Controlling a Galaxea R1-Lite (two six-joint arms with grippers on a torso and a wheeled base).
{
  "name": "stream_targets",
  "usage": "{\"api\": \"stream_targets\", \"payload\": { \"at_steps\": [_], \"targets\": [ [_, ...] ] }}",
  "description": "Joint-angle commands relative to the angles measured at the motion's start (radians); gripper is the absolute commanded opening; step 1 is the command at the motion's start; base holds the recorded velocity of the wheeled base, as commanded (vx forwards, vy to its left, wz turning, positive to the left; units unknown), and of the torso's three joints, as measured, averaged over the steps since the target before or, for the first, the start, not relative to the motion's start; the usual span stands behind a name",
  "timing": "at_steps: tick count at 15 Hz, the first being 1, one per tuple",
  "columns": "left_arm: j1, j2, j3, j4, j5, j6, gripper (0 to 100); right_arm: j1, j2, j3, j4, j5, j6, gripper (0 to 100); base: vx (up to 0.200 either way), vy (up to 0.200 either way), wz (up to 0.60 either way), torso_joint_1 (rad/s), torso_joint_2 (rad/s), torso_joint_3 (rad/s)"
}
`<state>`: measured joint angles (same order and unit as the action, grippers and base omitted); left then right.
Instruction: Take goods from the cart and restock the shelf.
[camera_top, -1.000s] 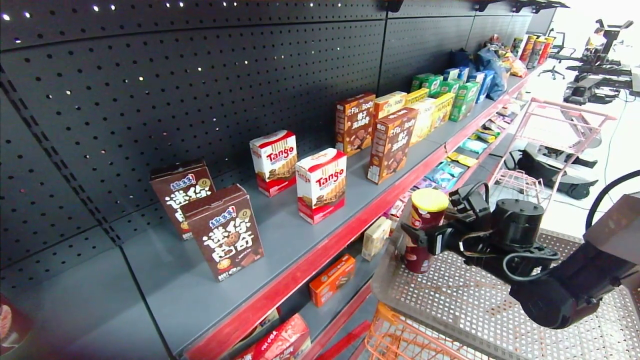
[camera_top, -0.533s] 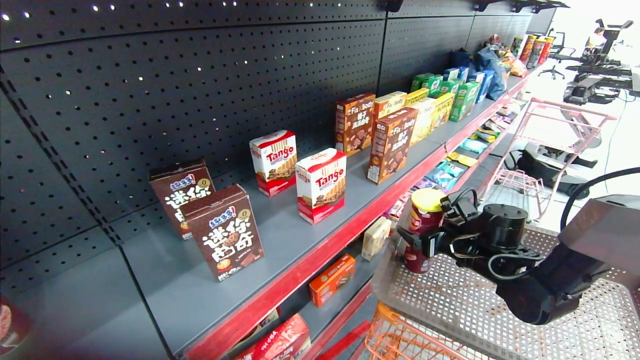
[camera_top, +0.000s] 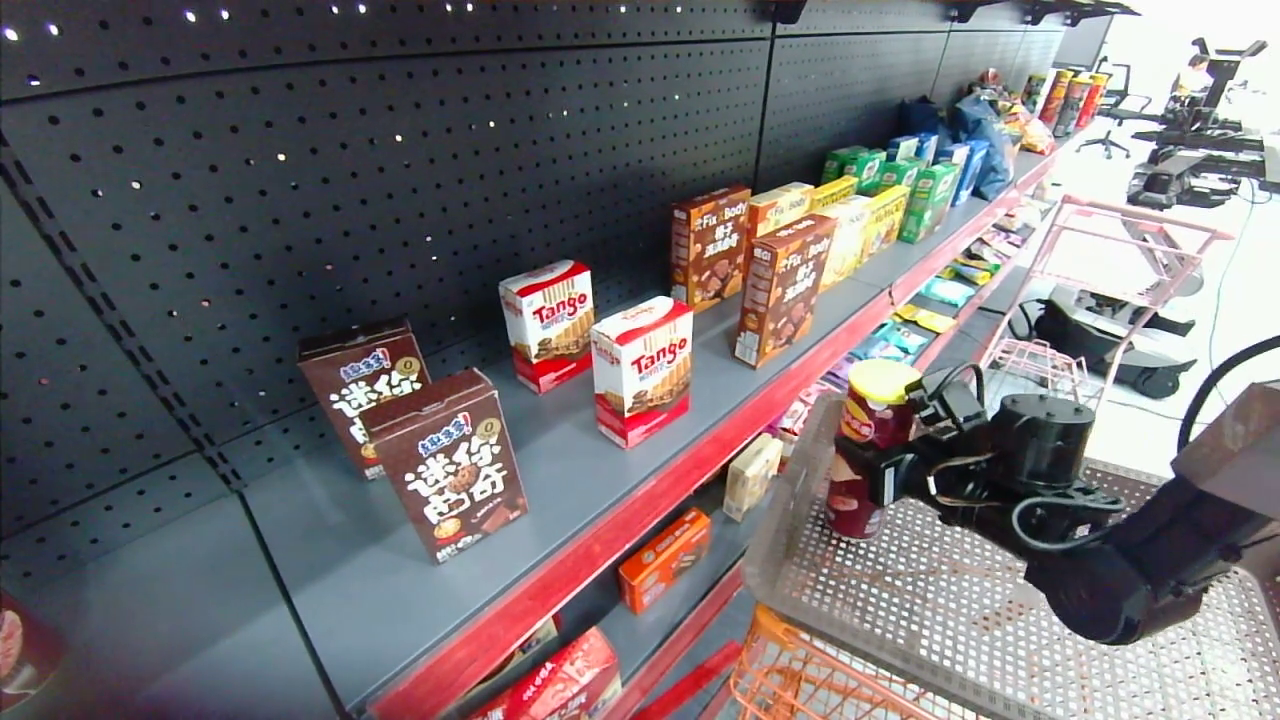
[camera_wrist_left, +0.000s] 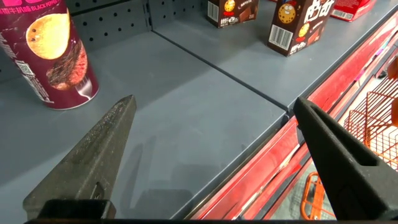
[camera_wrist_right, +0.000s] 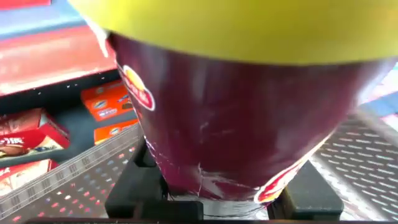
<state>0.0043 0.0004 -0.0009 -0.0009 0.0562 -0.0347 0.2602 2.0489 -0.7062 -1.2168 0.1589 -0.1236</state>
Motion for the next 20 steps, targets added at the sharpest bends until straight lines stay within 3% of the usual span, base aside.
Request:
{"api": "stream_targets", "payload": {
  "at_steps": [1,2,3,7,9,10,12,14,20],
  "targets": [
    [0.000,0.001,0.001,-0.001,0.001,-0.001,100,-0.030,-0.230,0.007,0.188,-0.010,-0.004,0,0.000,0.000,0.00,0.000,0.00,0.000],
    [0.000,0.001,-0.001,0.001,0.001,-0.001,100,-0.032,-0.276,0.007,0.250,-0.016,-0.004,0,0.000,0.000,0.00,0.000,0.00,0.000],
    [0.000,0.001,-0.001,-0.001,-0.001,-0.001,100,-0.019,-0.401,-0.004,0.438,-0.082,0.016,0,0.000,0.000,0.00,0.000,0.00,0.000],
    [0.000,0.001,-0.001,-0.001,0.001,-0.001,100,0.082,-0.736,0.010,0.761,-0.213,0.140,0,0.000,0.000,0.00,0.000,0.00,0.000],
    [0.000,0.001,0.001,-0.001,0.001,-0.001,100,0.076,-0.917,0.025,0.959,-0.305,0.137,0,0.000,0.000,0.00,0.000,0.00,0.000],
    [0.000,0.001,-0.001,0.001,0.001,-0.001,100,0.070,-0.948,0.027,0.990,-0.314,0.137,0,0.000,0.000,0.00,0.000,0.00,0.000],
    [0.000,0.001,-0.001,0.001,0.001,-0.001,100,-0.022,-1.162,0.077,1.166,-0.383,0.101,0,0.000,0.000,0.00,0.000,0.00,0.000],
    [0.000,0.001,0.001,-0.001,0.001,-0.001,100,-0.090,-1.319,0.136,1.246,-0.401,0.019,0,0.000,0.000,0.00,0.000,0.00,0.000],
    [0.000,0.001,0.001,-0.001,0.001,-0.001,100,-0.105,-1.561,0.300,1.278,-0.394,0.012,0,0.000,0.000,0.50,-0.001,0.00,0.004]
  ]
}}
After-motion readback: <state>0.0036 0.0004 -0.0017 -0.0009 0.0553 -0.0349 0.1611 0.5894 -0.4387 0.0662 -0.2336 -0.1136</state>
